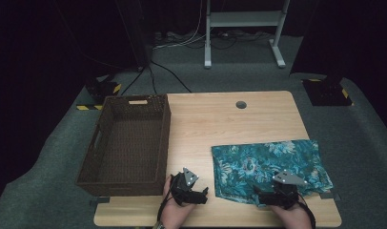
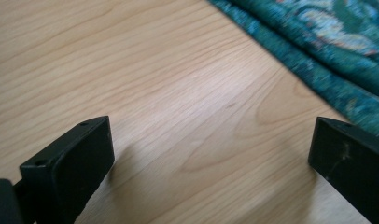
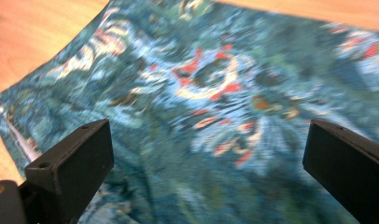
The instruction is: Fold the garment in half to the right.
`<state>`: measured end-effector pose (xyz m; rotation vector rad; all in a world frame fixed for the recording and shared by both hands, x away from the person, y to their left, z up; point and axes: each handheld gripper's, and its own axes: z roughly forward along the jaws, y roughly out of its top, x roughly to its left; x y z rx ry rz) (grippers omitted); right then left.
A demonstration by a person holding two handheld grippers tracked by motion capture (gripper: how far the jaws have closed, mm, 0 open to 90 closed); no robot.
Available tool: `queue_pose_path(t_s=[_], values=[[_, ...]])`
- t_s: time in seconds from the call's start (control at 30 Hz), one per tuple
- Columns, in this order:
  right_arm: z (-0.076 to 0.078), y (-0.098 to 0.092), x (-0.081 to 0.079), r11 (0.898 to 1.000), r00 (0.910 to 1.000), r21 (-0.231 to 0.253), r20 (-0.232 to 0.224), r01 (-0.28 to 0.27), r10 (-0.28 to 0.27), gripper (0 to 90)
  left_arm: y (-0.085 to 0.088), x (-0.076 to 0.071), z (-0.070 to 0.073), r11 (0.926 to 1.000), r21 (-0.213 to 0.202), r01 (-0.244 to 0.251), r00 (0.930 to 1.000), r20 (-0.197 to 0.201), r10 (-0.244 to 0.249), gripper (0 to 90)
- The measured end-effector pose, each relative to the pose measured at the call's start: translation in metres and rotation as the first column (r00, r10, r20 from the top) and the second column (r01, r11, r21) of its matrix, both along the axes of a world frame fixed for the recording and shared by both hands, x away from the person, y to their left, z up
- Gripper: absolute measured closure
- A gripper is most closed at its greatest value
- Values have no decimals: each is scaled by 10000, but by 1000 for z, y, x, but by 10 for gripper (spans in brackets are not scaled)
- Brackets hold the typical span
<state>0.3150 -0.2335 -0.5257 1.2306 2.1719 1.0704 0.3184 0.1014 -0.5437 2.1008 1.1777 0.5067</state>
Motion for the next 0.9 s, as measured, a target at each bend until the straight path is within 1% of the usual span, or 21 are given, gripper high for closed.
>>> queue_pose_path(t_s=[0.03, 0.13, 0.23, 0.27, 0.3, 0.37, 0.4, 0.43, 0.47, 0.5, 0.63, 0.9], values=[[-2, 2, 0, 10000, 10000, -32, -49, -38, 38, 18, 2, -1, 0, 10000, -58, -67, 10000, 24, 67, 3], [-9, 8, 0, 9996, 9995, -213, -259, -204, 198, 16, 4, 0, 0, 9999, -88, -129, 9999, -91, 128, 3], [-12, 9, 0, 9996, 9994, -212, -315, -172, 166, 11, 4, 0, 0, 9999, -101, -134, 9999, -108, 133, 1], [-14, 10, 0, 9994, 9991, -298, -390, -192, 180, 11, 4, 0, 0, 9999, -98, -132, 9998, -114, 130, 1], [-14, 10, 0, 9994, 9991, -298, -390, -192, 180, 11, 4, 0, 0, 9999, -98, -132, 9998, -114, 130, 1], [-14, 12, 0, 9985, 9989, -508, -434, -185, 163, 8, 4, 0, 0, 9999, -92, -130, 9999, -107, 129, 1], [-15, 13, 0, 9976, 9986, -618, -464, -300, 272, 7, 4, 0, 0, 9998, -87, -157, 9998, -111, 156, 1], [-15, 13, 0, 9976, 9986, -618, -464, -300, 272, 7, 4, 0, 0, 9998, -87, -157, 9998, -111, 156, 1], [-15, 14, 1, 9970, 9978, -668, -554, -399, 362, 7, 3, 0, 0, 9997, -100, -209, 9997, -107, 208, 1], [-16, 15, 3, 9962, 9960, -711, -761, -513, 459, 2, 3, 0, 0, 9997, -98, -211, 9997, -109, 210, 0], [-17, 16, 4, 9953, 9941, -739, -932, -631, 561, 2, 3, 0, 0, 9998, -85, -203, 9997, -102, 202, 1], [-17, 16, 4, 9952, 9937, -724, -956, -663, 592, 2, 1, -2, 0, 9999, -83, -137, 9999, -95, 136, 1]])
